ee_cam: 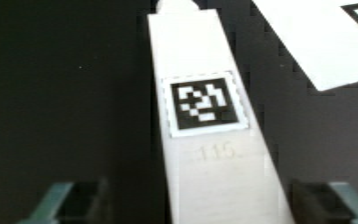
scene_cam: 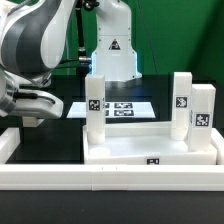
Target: Assemble desk
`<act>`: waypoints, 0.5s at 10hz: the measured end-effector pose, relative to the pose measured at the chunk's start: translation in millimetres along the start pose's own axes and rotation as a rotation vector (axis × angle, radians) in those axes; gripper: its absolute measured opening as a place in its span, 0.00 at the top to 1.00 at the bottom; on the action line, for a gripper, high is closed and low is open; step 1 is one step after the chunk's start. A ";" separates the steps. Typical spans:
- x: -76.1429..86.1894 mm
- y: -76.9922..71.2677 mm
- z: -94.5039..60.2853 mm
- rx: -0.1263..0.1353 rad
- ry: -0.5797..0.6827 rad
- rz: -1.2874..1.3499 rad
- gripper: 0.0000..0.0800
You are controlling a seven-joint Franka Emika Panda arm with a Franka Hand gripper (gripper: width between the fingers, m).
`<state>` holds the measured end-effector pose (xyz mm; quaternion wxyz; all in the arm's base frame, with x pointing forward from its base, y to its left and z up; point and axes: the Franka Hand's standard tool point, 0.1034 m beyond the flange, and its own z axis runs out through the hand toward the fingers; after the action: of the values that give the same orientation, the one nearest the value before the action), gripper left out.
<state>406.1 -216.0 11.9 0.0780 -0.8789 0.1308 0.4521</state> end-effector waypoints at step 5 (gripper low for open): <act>-0.1 0.1 -0.1 0.000 0.000 0.000 0.64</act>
Offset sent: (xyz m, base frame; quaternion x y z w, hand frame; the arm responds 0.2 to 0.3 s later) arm 0.0000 0.0000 0.0000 0.0000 0.0000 0.0000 1.0000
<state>406.0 -216.1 12.0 0.0780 -0.8789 0.1308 0.4521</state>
